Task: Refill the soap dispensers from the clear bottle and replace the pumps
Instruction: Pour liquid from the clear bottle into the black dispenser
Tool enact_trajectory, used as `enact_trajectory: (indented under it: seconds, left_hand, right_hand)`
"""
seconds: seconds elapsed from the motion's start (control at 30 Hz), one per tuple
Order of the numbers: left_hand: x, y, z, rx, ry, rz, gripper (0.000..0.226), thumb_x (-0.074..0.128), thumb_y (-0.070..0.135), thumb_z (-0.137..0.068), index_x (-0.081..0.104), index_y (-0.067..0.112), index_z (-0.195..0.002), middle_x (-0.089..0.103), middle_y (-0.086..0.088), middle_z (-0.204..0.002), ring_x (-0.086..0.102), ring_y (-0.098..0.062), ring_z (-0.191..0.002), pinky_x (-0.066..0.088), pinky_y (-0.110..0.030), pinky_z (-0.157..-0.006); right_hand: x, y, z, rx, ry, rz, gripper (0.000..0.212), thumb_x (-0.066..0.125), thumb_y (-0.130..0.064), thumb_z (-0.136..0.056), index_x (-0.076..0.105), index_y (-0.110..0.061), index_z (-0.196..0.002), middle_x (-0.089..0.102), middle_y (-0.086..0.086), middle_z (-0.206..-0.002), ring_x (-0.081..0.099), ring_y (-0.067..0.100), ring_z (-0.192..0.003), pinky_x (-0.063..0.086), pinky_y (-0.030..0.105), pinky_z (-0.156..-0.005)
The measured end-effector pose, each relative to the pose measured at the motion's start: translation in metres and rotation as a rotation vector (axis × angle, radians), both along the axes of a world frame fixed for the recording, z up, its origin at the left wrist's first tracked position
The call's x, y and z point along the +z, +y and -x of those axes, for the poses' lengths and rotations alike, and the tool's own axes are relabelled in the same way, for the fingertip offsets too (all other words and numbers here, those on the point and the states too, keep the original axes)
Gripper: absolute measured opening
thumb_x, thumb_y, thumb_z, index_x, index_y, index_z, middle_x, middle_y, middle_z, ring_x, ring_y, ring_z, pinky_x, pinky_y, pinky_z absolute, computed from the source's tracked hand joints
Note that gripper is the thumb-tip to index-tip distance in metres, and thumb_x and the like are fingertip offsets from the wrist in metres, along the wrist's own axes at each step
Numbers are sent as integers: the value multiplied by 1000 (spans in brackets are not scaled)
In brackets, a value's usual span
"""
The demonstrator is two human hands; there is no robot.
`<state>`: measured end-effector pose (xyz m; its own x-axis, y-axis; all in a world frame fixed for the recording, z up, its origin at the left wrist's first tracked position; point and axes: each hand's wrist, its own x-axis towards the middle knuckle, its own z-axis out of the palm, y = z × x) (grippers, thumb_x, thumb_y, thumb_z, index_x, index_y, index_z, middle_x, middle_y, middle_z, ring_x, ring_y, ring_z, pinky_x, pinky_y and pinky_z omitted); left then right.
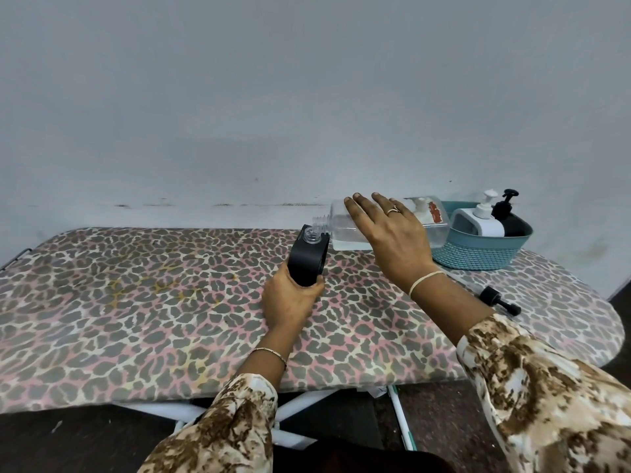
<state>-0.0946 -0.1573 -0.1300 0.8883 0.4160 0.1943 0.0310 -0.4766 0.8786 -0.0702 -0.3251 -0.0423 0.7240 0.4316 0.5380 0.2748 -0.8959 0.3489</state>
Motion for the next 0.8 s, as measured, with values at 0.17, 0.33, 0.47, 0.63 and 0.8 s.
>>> enact_trajectory:
  seconds: [0.17,0.33,0.47,0.63,0.8]
  left_hand:
    - [-1,2,-2,-8,15,-4,39,85,33,-67,64,21,-97,64,6,-85,61,-15,-80,52,-29,-73]
    - [-3,2,-4,-3,30,10,39,86,34,-64,64,21,-94,67,7,-85,63,-15,-77,54,-29,-71]
    - [1,3,-1,-8,28,15,40,86,29,-66,65,17,-98,64,6,-86,57,-12,-78,44,-23,-67]
    - [2,6,-5,-48,57,31,38,86,29,-66,63,21,-96,62,11,-83,58,-7,-67,45,-19,-58]
    - [-1,12,-10,-79,86,64,39,88,28,-59,59,29,-84,72,4,-84,70,-18,-70,60,-39,-69]
  right_hand:
    - [2,-1,-1,-1,8,18,76,56,13,-74,39,-10,-145,47,14,-144,49,36,-128,40,45,-104]
    - [0,-1,-3,9,-6,23,76,58,13,-73,42,-9,-143,50,14,-141,51,36,-125,42,45,-102]
    - [0,-1,-4,14,-13,23,75,59,13,-74,41,-9,-143,50,14,-141,51,36,-126,43,45,-102]
    - [-1,-2,-4,15,-24,24,75,61,13,-73,42,-9,-143,51,14,-141,52,36,-125,43,45,-102]
    - [-4,-2,-6,22,-43,26,72,62,11,-73,45,-9,-141,53,14,-138,54,36,-123,45,44,-100]
